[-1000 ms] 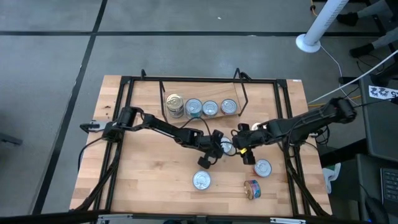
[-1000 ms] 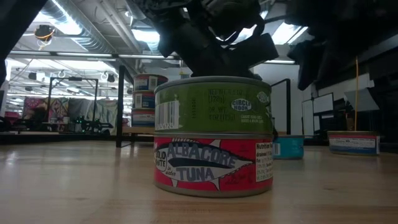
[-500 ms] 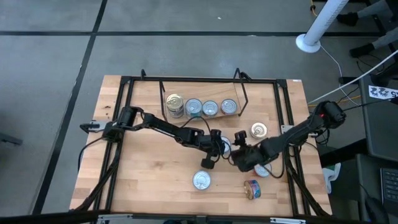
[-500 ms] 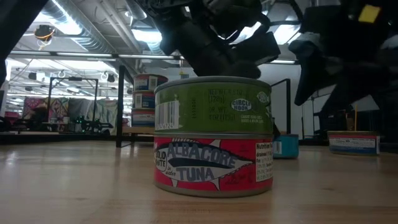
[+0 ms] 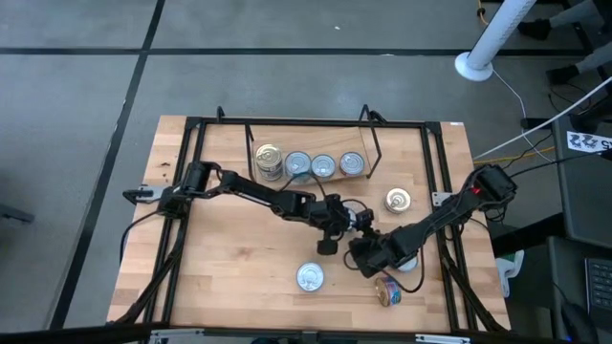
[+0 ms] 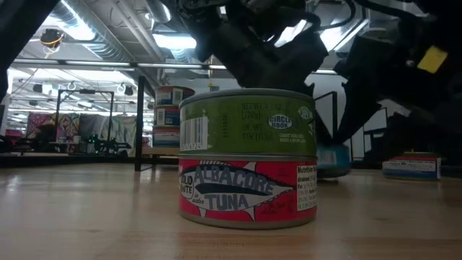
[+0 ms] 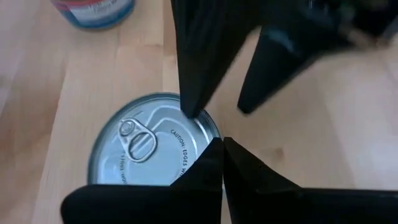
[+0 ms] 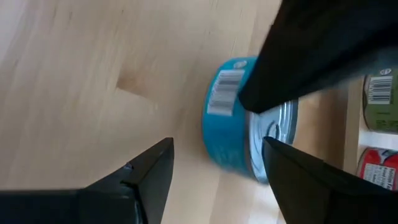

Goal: Stack canned seafood by type on shelf
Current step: Stack the yellow blue tuna can on top of the other yellow blue tuna cans on the shelf

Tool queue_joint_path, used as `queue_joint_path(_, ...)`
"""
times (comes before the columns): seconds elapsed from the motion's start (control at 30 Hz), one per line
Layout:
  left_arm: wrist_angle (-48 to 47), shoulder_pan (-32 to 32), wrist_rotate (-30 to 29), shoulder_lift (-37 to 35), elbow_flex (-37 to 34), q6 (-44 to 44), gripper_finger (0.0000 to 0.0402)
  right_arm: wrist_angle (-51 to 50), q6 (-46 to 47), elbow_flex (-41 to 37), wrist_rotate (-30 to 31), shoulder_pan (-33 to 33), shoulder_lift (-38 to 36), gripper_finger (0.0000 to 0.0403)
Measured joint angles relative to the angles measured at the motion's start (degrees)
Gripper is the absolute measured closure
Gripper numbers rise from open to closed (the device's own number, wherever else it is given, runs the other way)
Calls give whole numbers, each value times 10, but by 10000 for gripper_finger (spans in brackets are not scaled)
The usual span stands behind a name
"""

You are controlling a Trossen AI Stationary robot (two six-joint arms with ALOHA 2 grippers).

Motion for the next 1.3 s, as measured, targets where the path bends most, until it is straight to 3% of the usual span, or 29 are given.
queue_joint_path(0.2, -1, 9, 23, 0, 16, -36, 401, 8, 2, 0, 51, 0, 0, 159)
queue_joint_path(0.53, 0, 26, 44, -1, 17, -98, 401, 6, 11, 0, 13, 0, 0, 159)
queue_joint_path(1.07, 30, 29, 101, -1, 17, -142, 401, 6, 37, -16, 65, 0, 0, 160)
queue_joint_path(1.17, 30, 30, 104, -1, 17, -142, 401, 6, 37, -16, 66, 0, 0, 172)
queue_joint_path(1.3, 29, 30, 105, -1, 17, -139, 401, 6, 37, -16, 45, 0, 0, 216)
